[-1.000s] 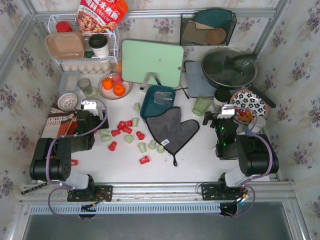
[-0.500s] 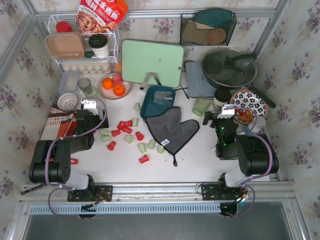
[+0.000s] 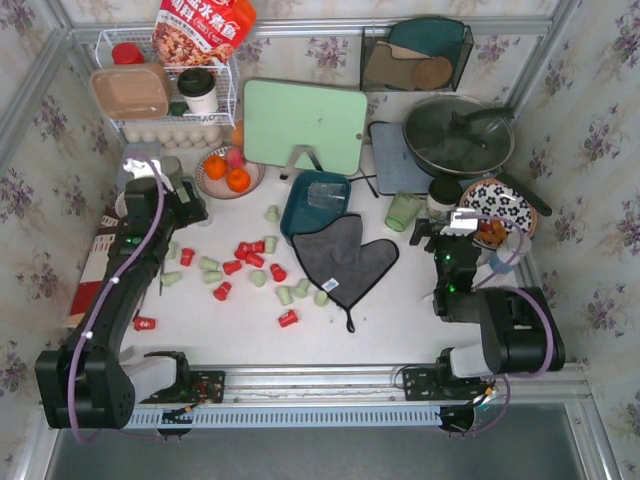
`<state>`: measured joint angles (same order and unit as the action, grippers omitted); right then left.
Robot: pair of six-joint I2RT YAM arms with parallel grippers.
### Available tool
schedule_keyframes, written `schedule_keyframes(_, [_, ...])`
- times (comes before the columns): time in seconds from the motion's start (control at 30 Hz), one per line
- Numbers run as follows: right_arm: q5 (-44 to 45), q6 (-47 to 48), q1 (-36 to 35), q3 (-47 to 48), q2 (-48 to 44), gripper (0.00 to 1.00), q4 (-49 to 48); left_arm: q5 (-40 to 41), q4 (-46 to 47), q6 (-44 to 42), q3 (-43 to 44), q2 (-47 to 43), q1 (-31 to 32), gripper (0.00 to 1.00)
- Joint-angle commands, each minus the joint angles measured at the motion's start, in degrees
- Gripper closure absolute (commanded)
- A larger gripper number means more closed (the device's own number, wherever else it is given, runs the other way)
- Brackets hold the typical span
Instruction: Mix the coffee capsules in the storage basket
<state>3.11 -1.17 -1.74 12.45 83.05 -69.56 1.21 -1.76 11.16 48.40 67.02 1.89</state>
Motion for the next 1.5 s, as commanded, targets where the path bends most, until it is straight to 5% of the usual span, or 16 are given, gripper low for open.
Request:
schedule_keyframes(0.0, [8.94,-5.01,-0.28,1.18,-7.40,0.00,10.20,2.60,-24.29,10.67,7.09,-1.41,0.10,0.00])
schedule_keyframes(0.17, [12.03,-10.02,-0.27,4.18,-16.43,0.00,21.91,4.57,-29.46,18.40,6.07,-7.00,0.00,0.00])
schedule_keyframes(0.3, [11.57,-13.51,-0.34,8.39,-19.44,0.00,32.43,5.60,-21.69,24.95,-1.98,-13.80,-0.80,0.00])
schedule_keyframes(0.5, [7.31,-15.64,-1.35,11.24,-21.48,0.00,39.49,-0.68,-19.53,18.11,-2.40,-14.81,-0.21,0.00])
schedule_keyframes(0.83, [9.68,-13.52,-19.89,12.57,-24.76,0.05,47.53,-2.72,-5.35,17.80,-12.77,-16.05,2.33,0.00])
schedule_keyframes(1.03, [7.04,-16.20,-30.92,12.32,-17.21,0.07,43.64,-1.17,-5.02,16.81,-13.58,-17.48,6.51,0.01])
schedule_keyframes(1.47, [6.08,-23.45,-33.04,15.83,6.11,0.25,34.07,-1.27,-6.45,22.19,-15.57,-21.84,7.07,0.01])
